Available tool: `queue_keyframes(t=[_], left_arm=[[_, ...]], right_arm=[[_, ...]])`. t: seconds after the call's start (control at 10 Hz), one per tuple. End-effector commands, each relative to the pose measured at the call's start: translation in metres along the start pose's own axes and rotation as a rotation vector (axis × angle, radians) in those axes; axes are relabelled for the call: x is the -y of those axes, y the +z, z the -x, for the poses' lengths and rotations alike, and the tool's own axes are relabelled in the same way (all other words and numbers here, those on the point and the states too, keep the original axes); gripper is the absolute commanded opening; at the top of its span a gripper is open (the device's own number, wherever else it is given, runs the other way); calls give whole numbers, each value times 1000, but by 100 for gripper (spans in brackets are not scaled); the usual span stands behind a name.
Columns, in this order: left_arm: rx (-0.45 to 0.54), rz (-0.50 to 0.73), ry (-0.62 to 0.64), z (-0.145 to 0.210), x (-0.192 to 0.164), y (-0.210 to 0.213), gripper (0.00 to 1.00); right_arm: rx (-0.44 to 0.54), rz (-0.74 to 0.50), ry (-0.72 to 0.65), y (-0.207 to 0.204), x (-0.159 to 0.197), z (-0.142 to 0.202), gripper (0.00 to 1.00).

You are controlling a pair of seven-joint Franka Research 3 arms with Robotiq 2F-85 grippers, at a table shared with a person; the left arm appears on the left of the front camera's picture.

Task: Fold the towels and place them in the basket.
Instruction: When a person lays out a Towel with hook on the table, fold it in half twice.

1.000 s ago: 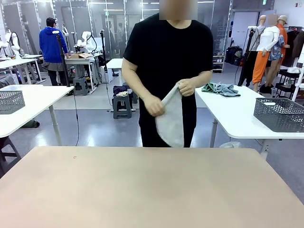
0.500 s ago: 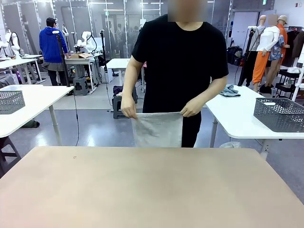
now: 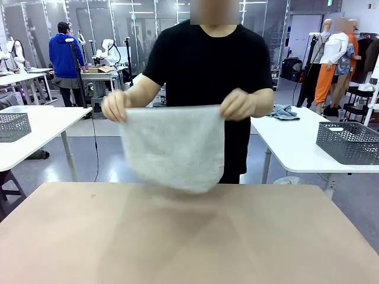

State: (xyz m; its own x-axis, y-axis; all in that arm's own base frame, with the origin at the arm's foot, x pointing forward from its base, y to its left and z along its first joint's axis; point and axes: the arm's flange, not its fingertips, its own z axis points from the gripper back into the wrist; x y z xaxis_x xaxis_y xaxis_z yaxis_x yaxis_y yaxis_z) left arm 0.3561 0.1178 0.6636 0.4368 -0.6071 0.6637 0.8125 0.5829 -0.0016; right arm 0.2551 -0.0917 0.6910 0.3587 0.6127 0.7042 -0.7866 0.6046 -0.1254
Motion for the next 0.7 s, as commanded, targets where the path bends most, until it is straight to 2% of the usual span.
queue_keyframes(t=[0.0,0.6], left_arm=[[3,0,-1,0,0,0,100],[3,0,-1,0,0,0,100]], right_arm=[[0,0,-1,0,0,0,100],[0,0,-1,0,0,0,100]])
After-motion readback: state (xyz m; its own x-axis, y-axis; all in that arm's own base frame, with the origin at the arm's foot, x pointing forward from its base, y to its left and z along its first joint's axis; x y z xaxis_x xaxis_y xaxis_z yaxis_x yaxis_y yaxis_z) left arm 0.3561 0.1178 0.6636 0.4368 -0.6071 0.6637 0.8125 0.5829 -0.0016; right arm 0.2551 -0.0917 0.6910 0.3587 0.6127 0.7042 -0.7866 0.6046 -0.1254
